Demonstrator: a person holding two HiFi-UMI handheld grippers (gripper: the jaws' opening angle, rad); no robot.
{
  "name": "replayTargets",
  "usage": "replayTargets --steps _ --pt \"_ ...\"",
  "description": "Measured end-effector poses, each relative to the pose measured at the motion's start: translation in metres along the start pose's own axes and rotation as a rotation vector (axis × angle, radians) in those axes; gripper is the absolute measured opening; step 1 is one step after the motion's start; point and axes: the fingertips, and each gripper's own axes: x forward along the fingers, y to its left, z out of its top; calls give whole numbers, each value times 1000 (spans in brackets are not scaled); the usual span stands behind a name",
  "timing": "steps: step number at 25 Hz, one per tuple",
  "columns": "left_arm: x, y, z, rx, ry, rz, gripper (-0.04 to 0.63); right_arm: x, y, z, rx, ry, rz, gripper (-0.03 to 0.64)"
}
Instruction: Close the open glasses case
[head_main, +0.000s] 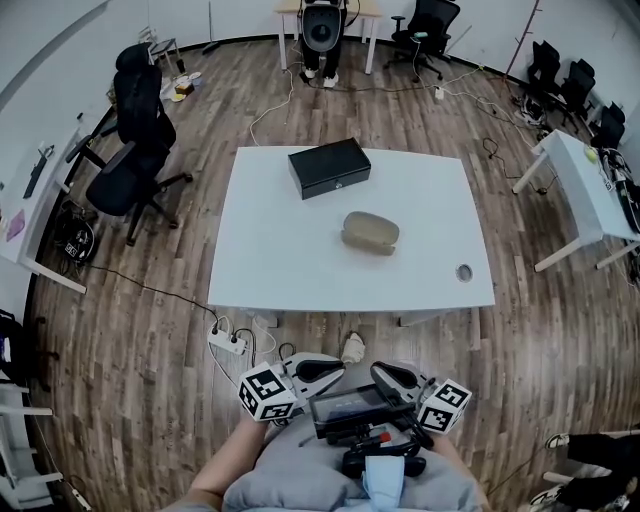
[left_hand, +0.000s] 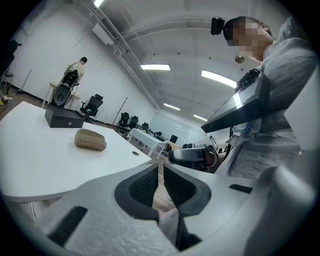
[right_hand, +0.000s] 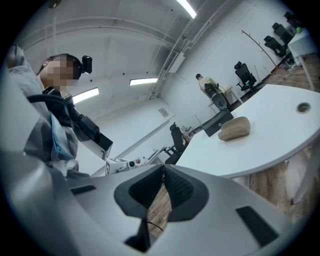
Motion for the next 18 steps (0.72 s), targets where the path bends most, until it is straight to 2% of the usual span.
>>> replayTargets --steps 7,14,18 --pt "13 49 24 -7 38 48 43 38 -43 44 -2 -4 28 32" --pt "60 110 84 13 42 61 43 63 -88 111 -81 8 85 32" --pt "88 127 110 40 29 67 43 61 -108 132 -109 18 102 32"
